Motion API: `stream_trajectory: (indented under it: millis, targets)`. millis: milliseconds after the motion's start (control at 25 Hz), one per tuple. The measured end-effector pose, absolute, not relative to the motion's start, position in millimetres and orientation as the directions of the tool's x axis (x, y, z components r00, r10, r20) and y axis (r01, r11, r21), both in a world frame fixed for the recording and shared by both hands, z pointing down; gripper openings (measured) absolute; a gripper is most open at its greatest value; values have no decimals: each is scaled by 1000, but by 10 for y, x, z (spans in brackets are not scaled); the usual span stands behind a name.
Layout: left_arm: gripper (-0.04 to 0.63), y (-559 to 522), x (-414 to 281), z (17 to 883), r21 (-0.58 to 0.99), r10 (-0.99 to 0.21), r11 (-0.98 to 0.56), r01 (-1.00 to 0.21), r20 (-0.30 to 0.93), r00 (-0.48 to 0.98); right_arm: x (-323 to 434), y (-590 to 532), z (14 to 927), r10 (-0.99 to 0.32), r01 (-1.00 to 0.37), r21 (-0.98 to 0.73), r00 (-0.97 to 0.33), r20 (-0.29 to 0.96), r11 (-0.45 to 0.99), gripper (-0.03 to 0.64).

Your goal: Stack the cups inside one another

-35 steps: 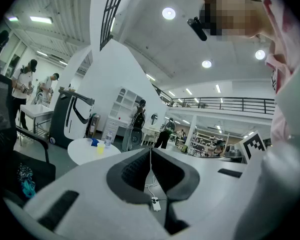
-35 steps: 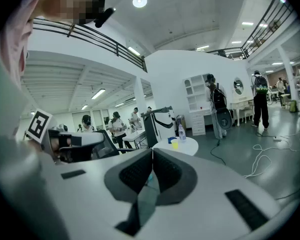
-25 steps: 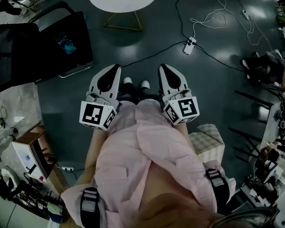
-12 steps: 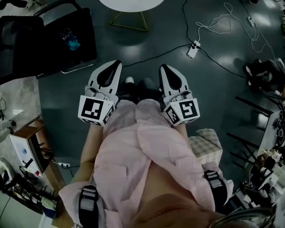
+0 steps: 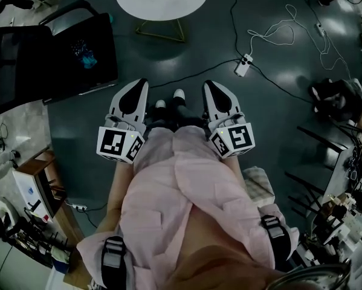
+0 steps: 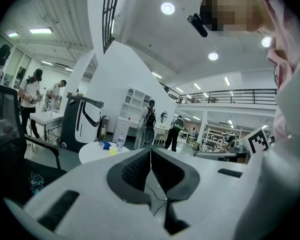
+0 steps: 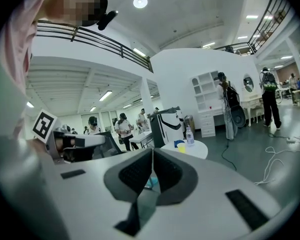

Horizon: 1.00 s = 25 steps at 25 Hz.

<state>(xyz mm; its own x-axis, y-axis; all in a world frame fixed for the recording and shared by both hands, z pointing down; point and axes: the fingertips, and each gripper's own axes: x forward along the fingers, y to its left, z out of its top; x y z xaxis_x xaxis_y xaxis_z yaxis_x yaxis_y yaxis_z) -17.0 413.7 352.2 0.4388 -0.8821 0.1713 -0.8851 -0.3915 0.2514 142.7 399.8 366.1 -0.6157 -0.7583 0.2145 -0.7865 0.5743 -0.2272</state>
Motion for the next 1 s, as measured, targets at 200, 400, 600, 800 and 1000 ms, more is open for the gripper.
stream_trajectory:
  millis: [200, 400, 600, 800, 1000]
  targets:
    - [21, 3943, -64, 3449, 251, -903, -360, -899, 147, 403, 1463, 3707, 3608, -729, -754, -225, -655, 198, 616, 31]
    - [21, 3822, -90, 3477, 260, -928, -306, -916, 133, 348, 1530, 3539, 3637, -709, -733, -221, -680, 190, 644, 31]
    - [21, 3748, -95, 3469, 262, -940, -281, -923, 120, 320, 1676, 3442, 3652, -721, -744, -227, -666, 188, 628, 31]
    - [21, 3702, -39, 3436, 251, -937, -290, -924, 120, 327, 1773, 3396, 3650, -733, -753, -234, -655, 185, 615, 31]
    - [21, 3552, -30, 3405, 244, -934, -304, -921, 112, 338, 1822, 3250, 3633, -752, -768, -236, -636, 171, 595, 31]
